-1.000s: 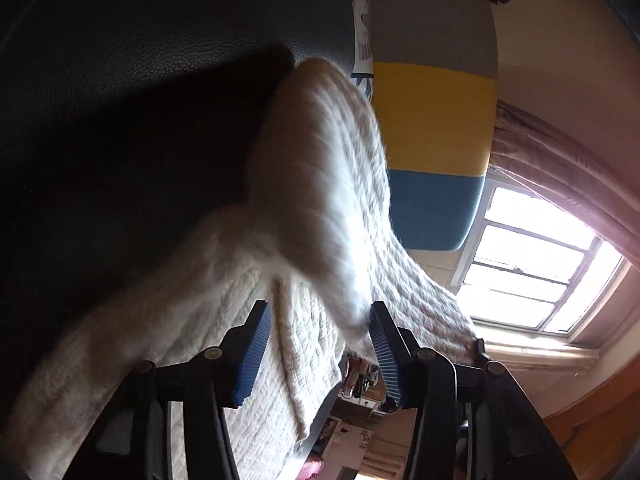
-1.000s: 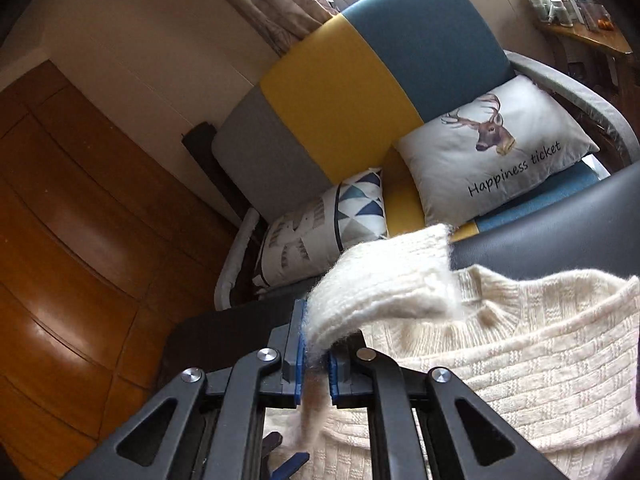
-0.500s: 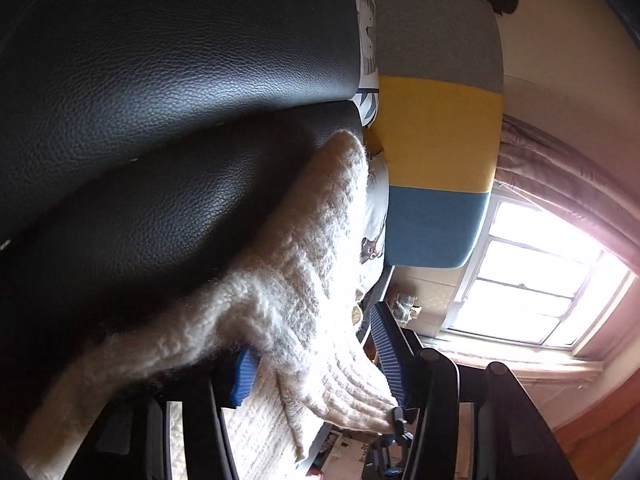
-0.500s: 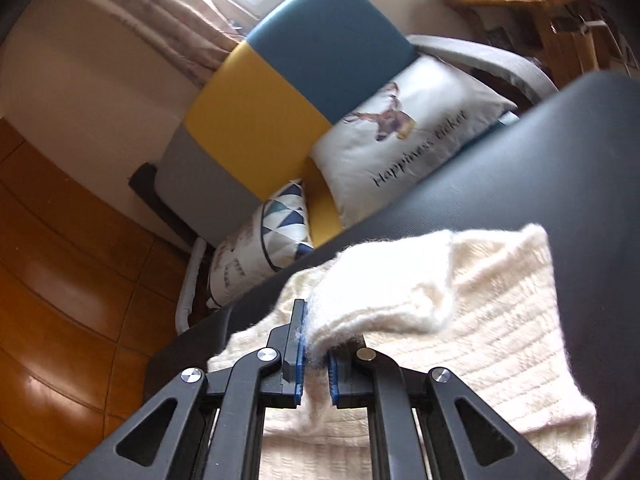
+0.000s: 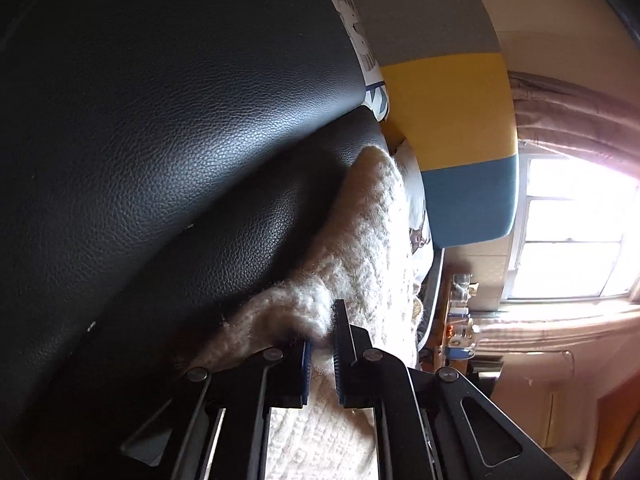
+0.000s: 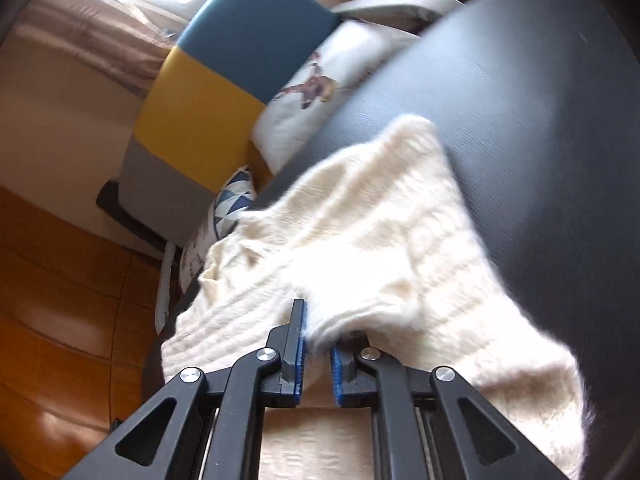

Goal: Fold clothes

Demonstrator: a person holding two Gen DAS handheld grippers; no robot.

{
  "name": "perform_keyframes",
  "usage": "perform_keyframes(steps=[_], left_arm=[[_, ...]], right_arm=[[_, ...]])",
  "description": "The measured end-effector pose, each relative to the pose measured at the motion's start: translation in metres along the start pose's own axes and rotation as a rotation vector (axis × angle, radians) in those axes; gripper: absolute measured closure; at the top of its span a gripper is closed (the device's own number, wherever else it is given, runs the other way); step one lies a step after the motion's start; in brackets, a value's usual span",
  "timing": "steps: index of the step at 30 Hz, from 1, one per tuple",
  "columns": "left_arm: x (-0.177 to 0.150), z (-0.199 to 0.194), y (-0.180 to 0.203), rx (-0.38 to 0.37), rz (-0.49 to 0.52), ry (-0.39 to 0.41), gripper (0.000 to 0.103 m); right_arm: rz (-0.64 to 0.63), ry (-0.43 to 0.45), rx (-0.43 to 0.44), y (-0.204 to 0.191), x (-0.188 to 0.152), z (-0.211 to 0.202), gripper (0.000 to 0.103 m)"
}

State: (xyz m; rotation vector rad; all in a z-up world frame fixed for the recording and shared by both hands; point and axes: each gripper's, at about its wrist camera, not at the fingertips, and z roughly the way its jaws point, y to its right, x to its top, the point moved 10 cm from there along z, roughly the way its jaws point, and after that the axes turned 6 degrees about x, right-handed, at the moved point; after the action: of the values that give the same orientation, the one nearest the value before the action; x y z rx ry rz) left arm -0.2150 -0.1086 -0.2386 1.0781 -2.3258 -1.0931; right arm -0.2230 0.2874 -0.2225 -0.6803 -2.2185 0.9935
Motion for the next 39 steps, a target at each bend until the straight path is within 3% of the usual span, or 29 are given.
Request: perform_keyframes(steps=[3, 6, 8, 10, 12, 15, 17, 20, 23, 26, 28, 30, 34, 39], left_arm=[[-0.004, -0.001, -0.009, -0.012, -0.02, -0.025, 0.092], [-0.011, -0.005, -0.018, 0.008, 0.024, -0.019, 0.093], [-0.012, -0.003, -0.012, 0.051, 0.075, 0.003, 0.095], [-0.013, -0.001, -0.007, 0.078, 0.109, 0.014, 0.096], [-0.015, 0.0, -0.007, 0.091, 0.13, 0.012, 0.096], [-0.016, 0.002, -0.006, 0.108, 0.172, 0.003, 0.095], [-0.016, 0.003, -0.003, 0.106, 0.186, -0.02, 0.094], [-0.012, -0.005, -0.006, 0.081, 0.195, -0.074, 0.094], [-0.018, -0.018, -0.009, 0.066, 0.228, -0.11, 0.093], [-0.016, -0.044, -0.014, 0.077, 0.288, -0.076, 0.093], [-0.009, -0.064, -0.017, 0.097, 0.328, -0.022, 0.093], [0.006, -0.068, -0.014, 0.111, 0.336, 0.011, 0.092], [0.027, -0.054, 0.004, 0.107, 0.359, 0.008, 0.085], [0.047, -0.015, 0.022, 0.075, 0.341, -0.052, 0.076]], right_arm=[[0.109, 0.027, 0.068, 0.014, 0.002, -0.002, 0.08], [0.101, 0.07, 0.07, 0.017, 0.011, -0.003, 0.08], [-0.008, 0.079, 0.014, 0.007, 0.017, -0.003, 0.08], [-0.157, 0.095, -0.068, -0.01, 0.024, -0.004, 0.09], [-0.288, 0.124, -0.149, -0.024, 0.033, -0.011, 0.091], [-0.282, 0.102, -0.26, -0.002, 0.04, -0.011, 0.091], [-0.243, 0.061, -0.285, 0.021, 0.035, -0.005, 0.091], [-0.206, 0.082, -0.258, 0.032, 0.033, -0.012, 0.093], [-0.231, 0.114, -0.284, 0.026, 0.037, -0.023, 0.09], [-0.289, 0.182, -0.307, 0.009, 0.044, -0.039, 0.08], [-0.355, 0.216, -0.296, -0.015, 0.046, -0.044, 0.08], [-0.433, 0.198, -0.262, -0.041, 0.042, -0.036, 0.079], [-0.551, 0.081, -0.212, -0.073, 0.015, 0.004, 0.079], [-0.561, 0.0, -0.218, -0.064, -0.008, 0.035, 0.079]])
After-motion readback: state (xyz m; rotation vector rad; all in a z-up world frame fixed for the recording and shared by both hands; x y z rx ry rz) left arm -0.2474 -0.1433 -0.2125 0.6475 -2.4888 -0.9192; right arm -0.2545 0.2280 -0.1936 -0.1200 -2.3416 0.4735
